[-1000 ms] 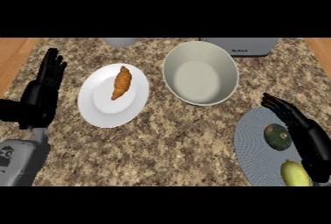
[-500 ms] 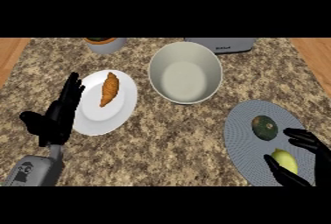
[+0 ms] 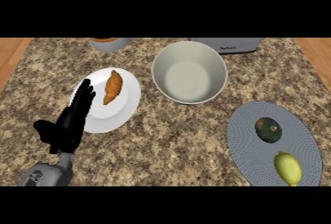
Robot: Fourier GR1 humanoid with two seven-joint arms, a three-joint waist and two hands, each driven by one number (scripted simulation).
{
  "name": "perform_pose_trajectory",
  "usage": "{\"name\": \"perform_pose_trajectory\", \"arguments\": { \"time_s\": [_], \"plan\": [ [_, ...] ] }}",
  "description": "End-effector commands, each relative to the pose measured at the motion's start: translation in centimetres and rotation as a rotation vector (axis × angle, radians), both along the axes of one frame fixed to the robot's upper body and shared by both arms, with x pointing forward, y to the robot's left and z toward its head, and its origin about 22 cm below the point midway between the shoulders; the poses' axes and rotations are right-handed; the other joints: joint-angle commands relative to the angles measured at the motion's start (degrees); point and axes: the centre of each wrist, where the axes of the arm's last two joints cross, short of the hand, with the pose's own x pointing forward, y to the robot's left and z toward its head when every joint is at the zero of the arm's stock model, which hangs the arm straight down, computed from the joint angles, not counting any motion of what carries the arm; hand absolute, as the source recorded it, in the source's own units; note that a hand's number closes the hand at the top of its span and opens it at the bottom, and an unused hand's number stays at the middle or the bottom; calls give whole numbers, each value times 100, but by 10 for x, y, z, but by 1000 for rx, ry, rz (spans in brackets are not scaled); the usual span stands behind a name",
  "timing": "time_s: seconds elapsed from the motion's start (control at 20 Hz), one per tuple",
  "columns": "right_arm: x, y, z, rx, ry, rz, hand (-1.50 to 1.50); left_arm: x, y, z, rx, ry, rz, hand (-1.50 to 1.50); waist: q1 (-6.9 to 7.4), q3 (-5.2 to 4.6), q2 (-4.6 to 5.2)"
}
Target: Pick the lemon from the placemat and place it in the bowl
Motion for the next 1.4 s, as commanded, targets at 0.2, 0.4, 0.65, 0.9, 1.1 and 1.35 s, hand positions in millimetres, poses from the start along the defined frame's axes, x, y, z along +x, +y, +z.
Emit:
{"name": "perform_pose_trajectory", "arguments": {
  "time_s": [0.2, 0.4, 0.65, 0.9, 1.1, 1.35],
  "plan": [
    [-72, -21, 35, -130, -24, -160, -150, 10, -1, 7, 3, -13, -26, 0, 202, -28, 72],
    [-77, -16, 21, -133, 117, -196, -150, -15, -32, 6, 0, -17, -49, 0, 303, -23, 72],
    [-66, -11, 35, -174, 311, -225, -150, 9, -14, 18, 17, -36, -43, 0, 321, -28, 96],
    [-53, -26, 19, -175, 414, -230, -150, -7, -33, 3, 21, -23, -54, 0, 336, -24, 83],
    [-69, -39, 2, -182, 423, -212, -150, -5, -14, 2, 13, -17, -45, 0, 301, -23, 77],
    [-51, -55, 1, -199, 405, -169, -150, -2, -30, 3, 15, -14, -55, 0, 305, -23, 78]
  ]
}}
